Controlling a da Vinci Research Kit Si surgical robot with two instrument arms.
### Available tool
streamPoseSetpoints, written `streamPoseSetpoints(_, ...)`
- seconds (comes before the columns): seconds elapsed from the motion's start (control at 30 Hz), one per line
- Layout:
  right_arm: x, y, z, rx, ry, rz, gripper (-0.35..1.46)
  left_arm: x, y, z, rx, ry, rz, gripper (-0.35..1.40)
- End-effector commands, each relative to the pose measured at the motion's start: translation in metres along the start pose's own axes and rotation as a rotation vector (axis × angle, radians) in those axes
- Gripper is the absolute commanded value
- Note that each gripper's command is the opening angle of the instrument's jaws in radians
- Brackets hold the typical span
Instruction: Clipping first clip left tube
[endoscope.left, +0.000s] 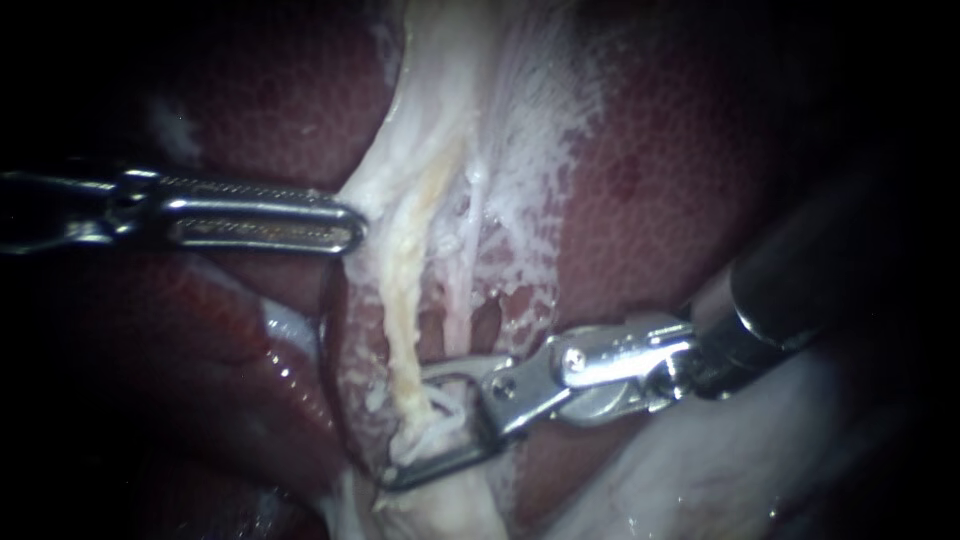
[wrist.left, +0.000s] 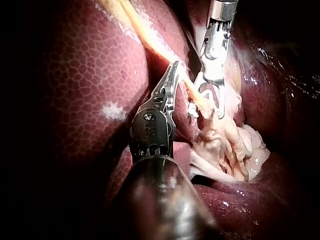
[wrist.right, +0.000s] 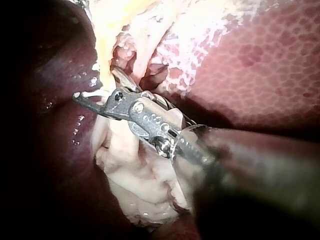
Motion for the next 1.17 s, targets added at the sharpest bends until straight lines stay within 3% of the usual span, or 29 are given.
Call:
streamPoseSetpoints(0.03, 0.0001, 0.0000, -0.0001, -0.001, 0.000, -0.001, 0.56, 0.0000, 0.0000, 0.0000, 0.001, 0.000, 0.000, -0.35)
streamPoseSetpoints(0.2, 0.0002, 0.0000, -0.0006, 0.003, 0.001, 0.000, 0.42, 0.0001, 0.0000, 0.0000, 0.001, 0.000, 0.000, -0.35)
streamPoseSetpoints(0.27, 0.0001, -0.0001, -0.0010, 0.006, 0.002, 0.011, 0.21, 0.0001, 0.0000, 0.0001, 0.001, 0.000, 0.000, -0.35)
streamPoseSetpoints(0.3, 0.0000, -0.0001, -0.0014, 0.011, 0.002, 0.029, 0.01, 0.0001, 0.0001, 0.0001, 0.001, 0.000, 0.000, -0.35)
streamPoseSetpoints(0.43, -0.0004, 0.0006, -0.0023, 0.014, -0.008, 0.054, -0.35, 0.0001, 0.0001, 0.0001, 0.000, 0.000, 0.000, -0.35)
streamPoseSetpoints(0.63, -0.0012, 0.0013, -0.0030, 0.015, -0.023, 0.059, -0.35, 0.0001, 0.0000, 0.0002, 0.000, 0.000, 0.000, -0.35)
streamPoseSetpoints(1.17, -0.0014, 0.0011, -0.0028, 0.017, -0.024, 0.069, -0.35, 0.0001, 0.0000, 0.0002, 0.000, 0.000, 0.000, -0.35)
